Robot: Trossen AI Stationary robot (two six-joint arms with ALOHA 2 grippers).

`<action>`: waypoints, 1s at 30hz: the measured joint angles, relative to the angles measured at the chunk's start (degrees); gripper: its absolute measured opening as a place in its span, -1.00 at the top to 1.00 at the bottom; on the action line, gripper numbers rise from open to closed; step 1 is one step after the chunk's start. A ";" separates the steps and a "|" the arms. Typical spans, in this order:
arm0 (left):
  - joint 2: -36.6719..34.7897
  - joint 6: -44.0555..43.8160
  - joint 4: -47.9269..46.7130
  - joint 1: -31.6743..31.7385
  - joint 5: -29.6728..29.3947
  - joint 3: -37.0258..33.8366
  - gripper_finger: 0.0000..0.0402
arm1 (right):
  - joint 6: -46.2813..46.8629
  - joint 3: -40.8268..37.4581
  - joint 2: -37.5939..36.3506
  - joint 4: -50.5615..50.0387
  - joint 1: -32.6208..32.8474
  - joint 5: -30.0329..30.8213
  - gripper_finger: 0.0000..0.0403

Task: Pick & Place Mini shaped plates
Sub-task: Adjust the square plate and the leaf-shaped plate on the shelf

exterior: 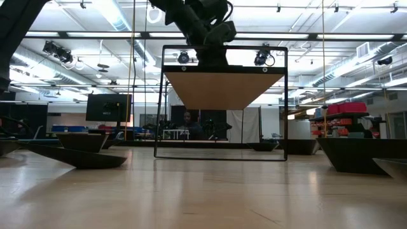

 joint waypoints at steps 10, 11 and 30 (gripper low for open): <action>-1.08 -6.29 -3.47 -0.29 -1.74 0.17 0.99 | 0.00 -0.02 0.00 0.00 0.00 0.01 0.95; -1.50 -7.01 -4.47 -0.33 -1.71 0.17 0.99 | 0.00 -0.02 0.00 0.00 0.00 -0.01 0.95; -3.37 -10.56 -12.57 -0.93 0.39 0.09 0.99 | 0.00 0.00 0.00 0.00 0.00 0.01 0.95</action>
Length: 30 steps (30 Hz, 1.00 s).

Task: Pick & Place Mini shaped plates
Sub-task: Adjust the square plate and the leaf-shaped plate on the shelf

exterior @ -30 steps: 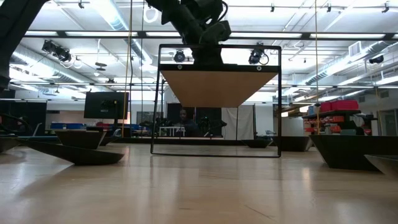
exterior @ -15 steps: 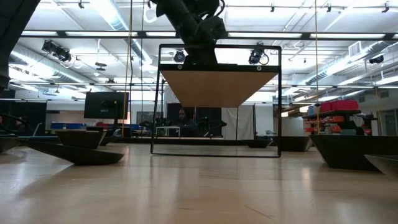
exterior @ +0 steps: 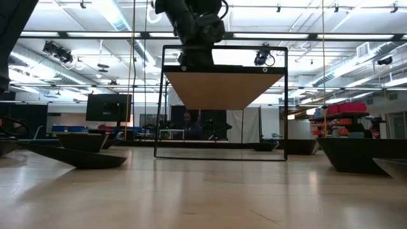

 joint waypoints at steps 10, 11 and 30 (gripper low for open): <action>0.00 0.52 -3.17 -0.02 0.03 -0.03 0.99 | 0.00 -0.02 0.00 -0.02 0.00 0.00 0.95; 0.00 0.60 -3.40 -0.02 0.03 -0.04 0.99 | 0.00 -0.02 0.00 -0.02 0.00 0.00 0.95; 0.02 2.33 -5.69 -0.09 -0.47 -0.07 0.99 | 0.00 -0.02 0.00 -0.02 0.00 0.00 0.95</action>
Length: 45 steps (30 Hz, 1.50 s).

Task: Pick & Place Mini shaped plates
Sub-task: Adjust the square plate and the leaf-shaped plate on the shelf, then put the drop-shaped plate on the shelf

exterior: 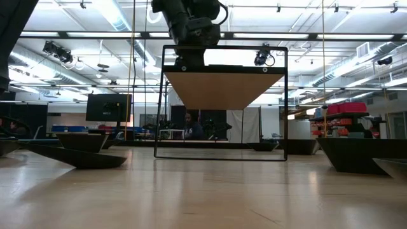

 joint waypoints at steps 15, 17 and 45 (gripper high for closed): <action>0.00 3.68 -1.21 0.20 -3.60 0.00 0.99 | 0.00 0.00 0.00 0.01 0.00 0.00 0.95; 0.00 3.70 -1.07 0.20 -3.61 0.00 0.99 | 0.00 0.00 0.00 0.01 0.00 0.00 0.95; -7.92 3.71 -3.02 2.62 -7.75 2.51 0.99 | 0.00 0.00 0.00 0.02 -0.01 -0.01 0.95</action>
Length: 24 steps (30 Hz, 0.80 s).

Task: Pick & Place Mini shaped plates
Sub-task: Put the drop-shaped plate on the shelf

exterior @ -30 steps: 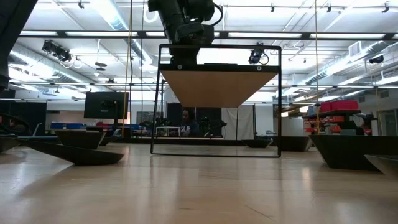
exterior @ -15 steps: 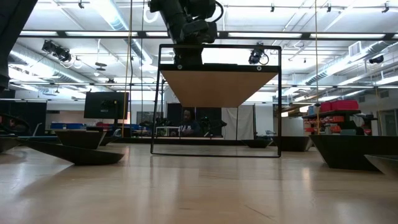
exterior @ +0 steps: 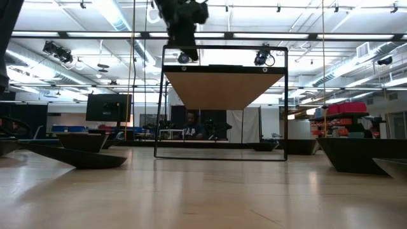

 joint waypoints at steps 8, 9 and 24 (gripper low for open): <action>-4.46 -1.78 -4.64 1.93 -1.82 -0.93 0.87 | 0.00 0.02 0.00 0.02 0.01 0.00 0.95; -4.96 -2.49 -5.04 2.29 -1.85 -1.67 0.83 | 0.00 0.01 0.00 0.02 0.00 0.01 0.95; -8.78 -9.22 -4.35 6.26 -0.83 -15.70 0.12 | 0.00 0.02 0.00 0.02 0.01 0.01 0.95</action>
